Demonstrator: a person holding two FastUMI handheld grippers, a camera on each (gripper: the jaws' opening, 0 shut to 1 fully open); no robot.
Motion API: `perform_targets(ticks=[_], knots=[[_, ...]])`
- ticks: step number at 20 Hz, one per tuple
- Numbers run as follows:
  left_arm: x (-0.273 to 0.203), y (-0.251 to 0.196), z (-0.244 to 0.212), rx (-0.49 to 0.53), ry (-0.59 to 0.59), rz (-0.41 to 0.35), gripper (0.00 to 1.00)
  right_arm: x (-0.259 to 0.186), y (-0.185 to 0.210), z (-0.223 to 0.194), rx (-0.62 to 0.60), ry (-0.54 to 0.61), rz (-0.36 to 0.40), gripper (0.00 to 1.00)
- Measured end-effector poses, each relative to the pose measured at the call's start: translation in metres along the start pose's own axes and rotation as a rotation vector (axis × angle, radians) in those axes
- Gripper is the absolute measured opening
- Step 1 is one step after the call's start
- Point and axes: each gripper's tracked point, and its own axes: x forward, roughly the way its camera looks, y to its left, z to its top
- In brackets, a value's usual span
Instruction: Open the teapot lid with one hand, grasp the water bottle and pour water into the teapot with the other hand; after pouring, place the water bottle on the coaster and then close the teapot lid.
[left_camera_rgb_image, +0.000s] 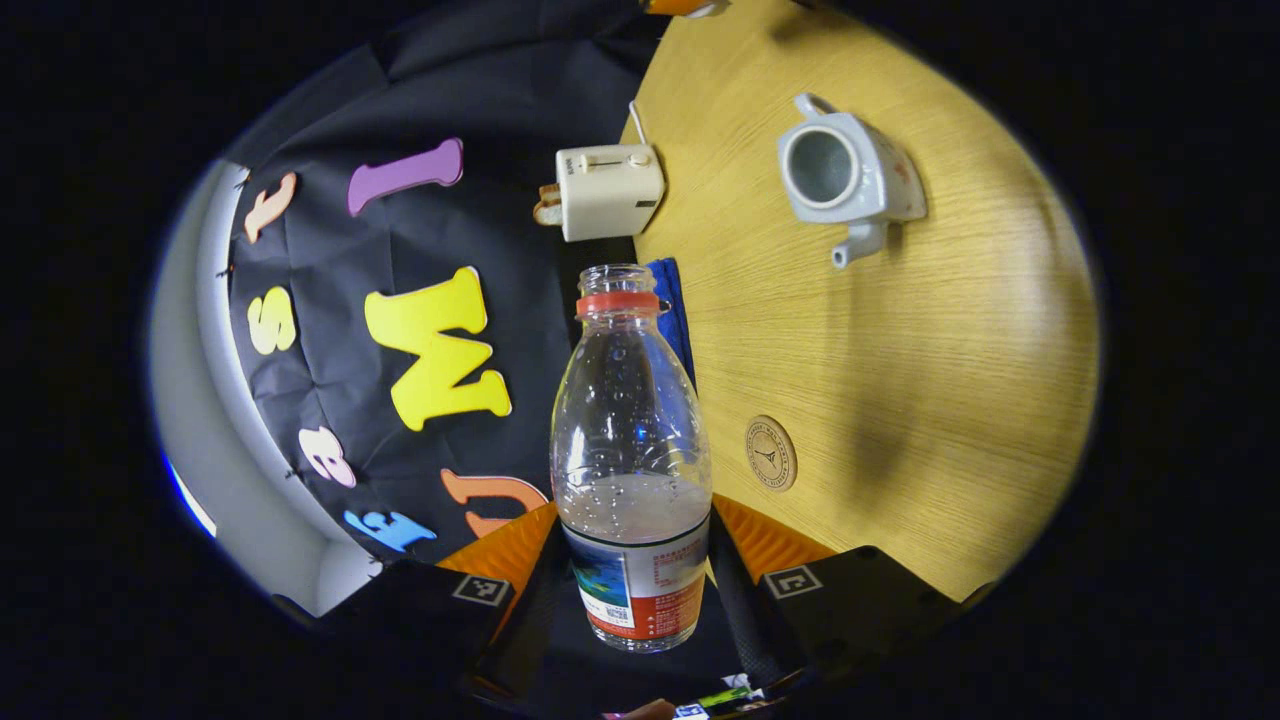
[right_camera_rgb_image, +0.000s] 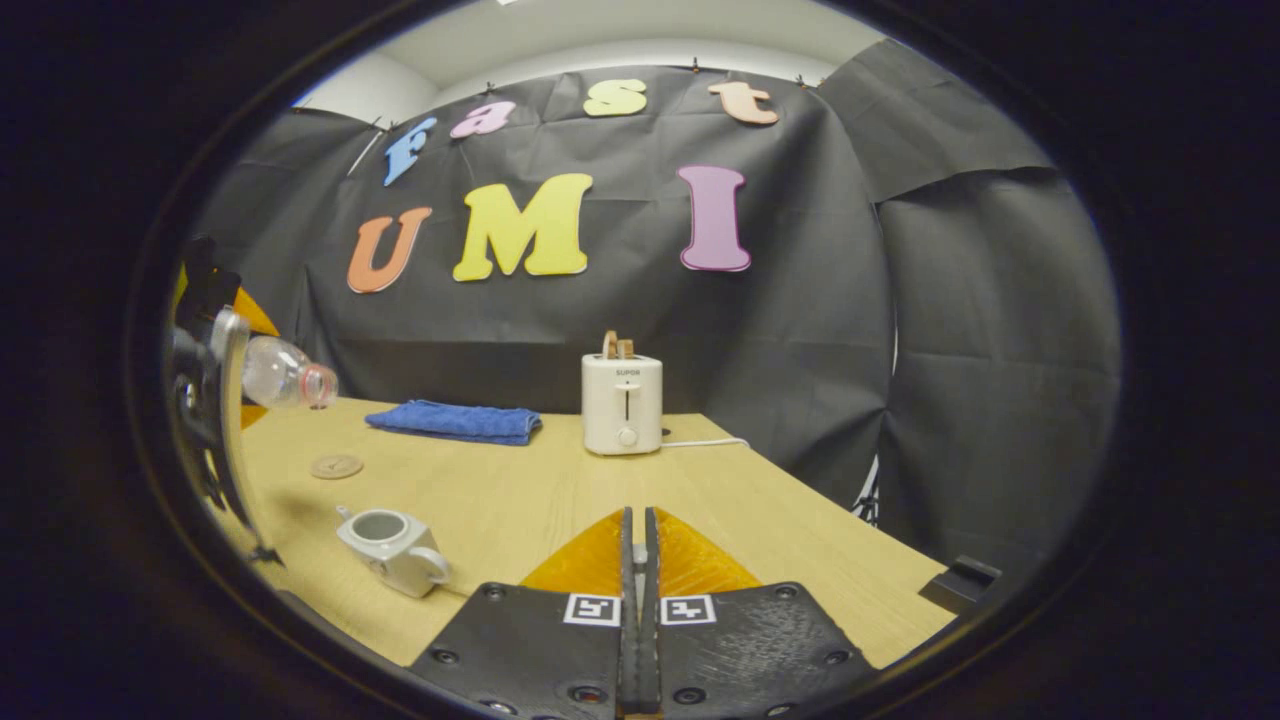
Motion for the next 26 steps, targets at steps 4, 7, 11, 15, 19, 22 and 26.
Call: perform_targets(ticks=[4, 7, 11, 15, 19, 22, 26], knots=[[0.024, 0.02, -0.029, -0.323, 0.024, 0.061, 0.76, 0.001, 0.011, -0.005, -0.008, 0.012, 0.02, 0.0], [0.037, 0.034, -0.041, -0.546, 0.033, 0.1, 0.76, 0.003, 0.02, -0.012, 0.011, 0.035, 0.053, 0.0], [0.048, 0.032, -0.045, -0.703, 0.028, 0.098, 0.77, 0.002, 0.026, -0.013, 0.008, 0.043, 0.065, 0.0], [0.047, 0.023, -0.049, -0.839, 0.037, 0.087, 0.77, 0.002, 0.03, -0.016, 0.028, 0.056, 0.084, 0.0], [0.046, 0.017, -0.037, -1.067, -0.013, 0.082, 0.77, 0.002, 0.03, -0.016, 0.028, 0.051, 0.086, 0.0], [0.052, 0.016, -0.033, -1.22, -0.058, 0.097, 0.77, 0.002, 0.027, -0.016, 0.022, 0.051, 0.078, 0.0], [0.071, 0.004, -0.025, -1.367, -0.109, 0.058, 0.77, 0.0, 0.029, -0.014, 0.03, 0.047, 0.08, 0.0]])
